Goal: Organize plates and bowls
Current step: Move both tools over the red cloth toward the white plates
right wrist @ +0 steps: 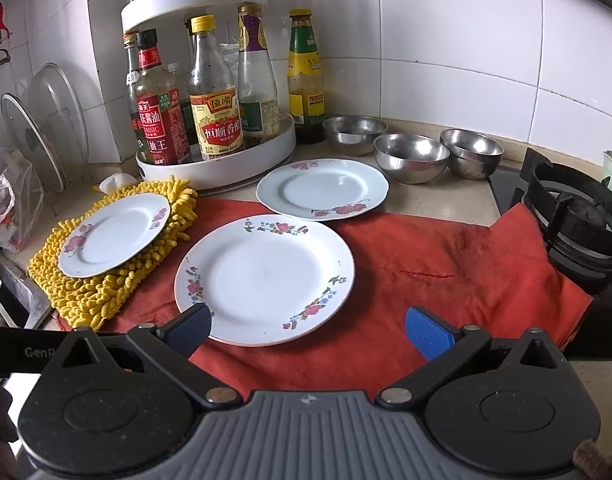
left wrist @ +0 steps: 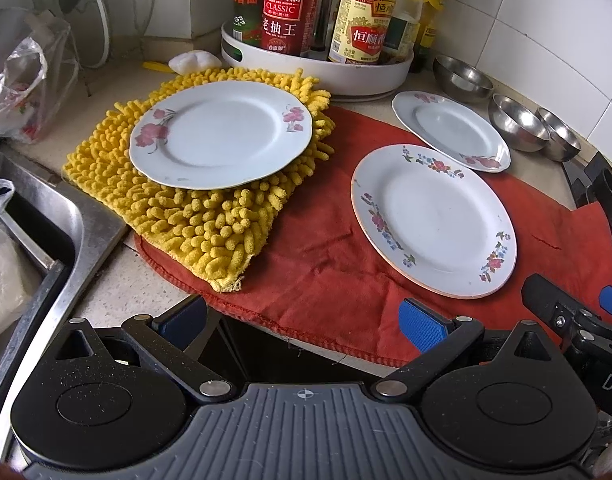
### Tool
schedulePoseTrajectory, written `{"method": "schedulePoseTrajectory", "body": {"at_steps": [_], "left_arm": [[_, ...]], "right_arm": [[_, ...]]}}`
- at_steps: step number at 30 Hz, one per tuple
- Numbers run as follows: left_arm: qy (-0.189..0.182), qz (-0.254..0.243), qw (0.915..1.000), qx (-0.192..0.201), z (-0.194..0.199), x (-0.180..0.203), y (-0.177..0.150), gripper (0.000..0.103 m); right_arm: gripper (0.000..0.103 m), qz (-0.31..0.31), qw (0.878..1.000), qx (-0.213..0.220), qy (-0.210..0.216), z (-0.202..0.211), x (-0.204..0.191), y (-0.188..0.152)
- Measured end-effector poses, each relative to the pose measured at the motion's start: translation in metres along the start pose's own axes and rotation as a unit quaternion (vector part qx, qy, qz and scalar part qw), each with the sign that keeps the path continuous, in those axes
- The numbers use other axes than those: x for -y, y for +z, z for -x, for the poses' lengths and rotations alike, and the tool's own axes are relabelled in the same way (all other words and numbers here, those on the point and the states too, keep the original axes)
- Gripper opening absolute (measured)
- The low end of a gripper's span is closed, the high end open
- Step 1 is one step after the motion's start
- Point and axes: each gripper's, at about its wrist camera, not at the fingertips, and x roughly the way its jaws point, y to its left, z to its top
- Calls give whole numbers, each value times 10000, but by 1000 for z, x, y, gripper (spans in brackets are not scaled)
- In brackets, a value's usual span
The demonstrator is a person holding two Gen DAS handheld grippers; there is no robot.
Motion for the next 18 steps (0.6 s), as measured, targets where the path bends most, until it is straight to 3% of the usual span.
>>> {"method": "schedulePoseTrajectory", "body": {"at_steps": [13, 18], "left_arm": [[157, -149, 9997, -70, -3, 4, 3, 103], [61, -99, 9999, -89, -5, 3, 5, 103]], "right_arm": [[100, 0, 10000, -29, -23, -3, -1, 1], [100, -14, 10000, -64, -16, -5, -1, 2]]}}
